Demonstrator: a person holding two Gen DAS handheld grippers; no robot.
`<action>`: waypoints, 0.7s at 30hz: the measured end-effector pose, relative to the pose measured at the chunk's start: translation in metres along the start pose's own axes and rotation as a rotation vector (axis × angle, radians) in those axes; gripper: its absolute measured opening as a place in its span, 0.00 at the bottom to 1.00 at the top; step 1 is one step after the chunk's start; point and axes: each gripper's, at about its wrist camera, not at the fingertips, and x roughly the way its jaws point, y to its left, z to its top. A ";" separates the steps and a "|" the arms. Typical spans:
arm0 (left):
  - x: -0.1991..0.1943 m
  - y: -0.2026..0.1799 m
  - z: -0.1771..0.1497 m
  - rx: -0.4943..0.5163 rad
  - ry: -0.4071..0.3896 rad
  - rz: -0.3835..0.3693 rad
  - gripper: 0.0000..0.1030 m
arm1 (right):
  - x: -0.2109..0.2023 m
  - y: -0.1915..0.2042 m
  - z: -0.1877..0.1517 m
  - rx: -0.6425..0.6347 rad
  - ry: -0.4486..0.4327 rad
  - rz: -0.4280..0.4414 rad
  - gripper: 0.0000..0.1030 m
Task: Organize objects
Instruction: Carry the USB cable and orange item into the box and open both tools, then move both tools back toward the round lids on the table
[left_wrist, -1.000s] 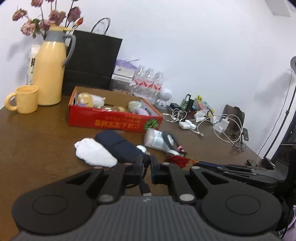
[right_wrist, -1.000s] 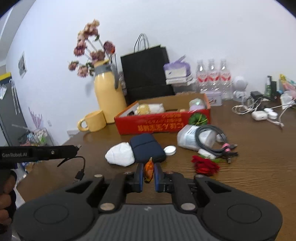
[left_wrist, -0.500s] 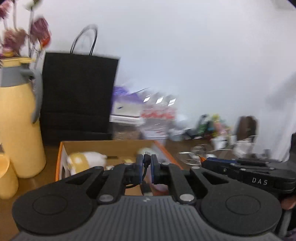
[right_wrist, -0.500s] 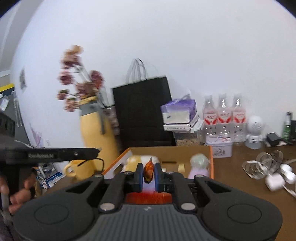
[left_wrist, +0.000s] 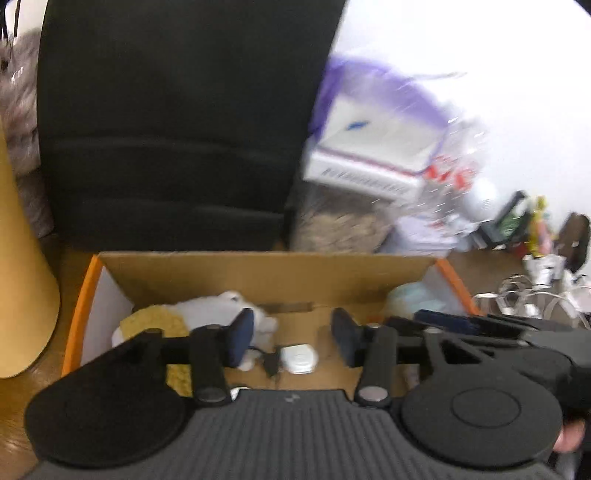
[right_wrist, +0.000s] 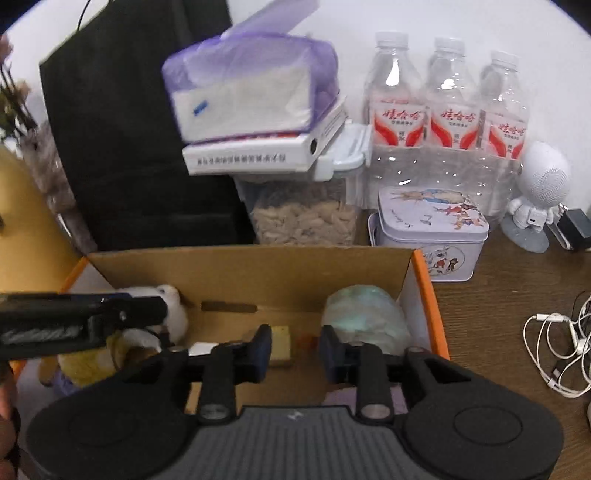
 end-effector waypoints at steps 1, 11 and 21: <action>-0.009 -0.002 0.000 0.016 -0.016 -0.001 0.55 | -0.007 -0.002 0.000 0.018 -0.015 0.015 0.43; -0.156 -0.056 -0.049 0.127 -0.191 0.080 0.90 | -0.150 -0.001 -0.013 0.043 -0.202 0.118 0.53; -0.319 -0.083 -0.237 0.116 -0.362 0.045 1.00 | -0.321 0.013 -0.181 -0.117 -0.370 0.208 0.75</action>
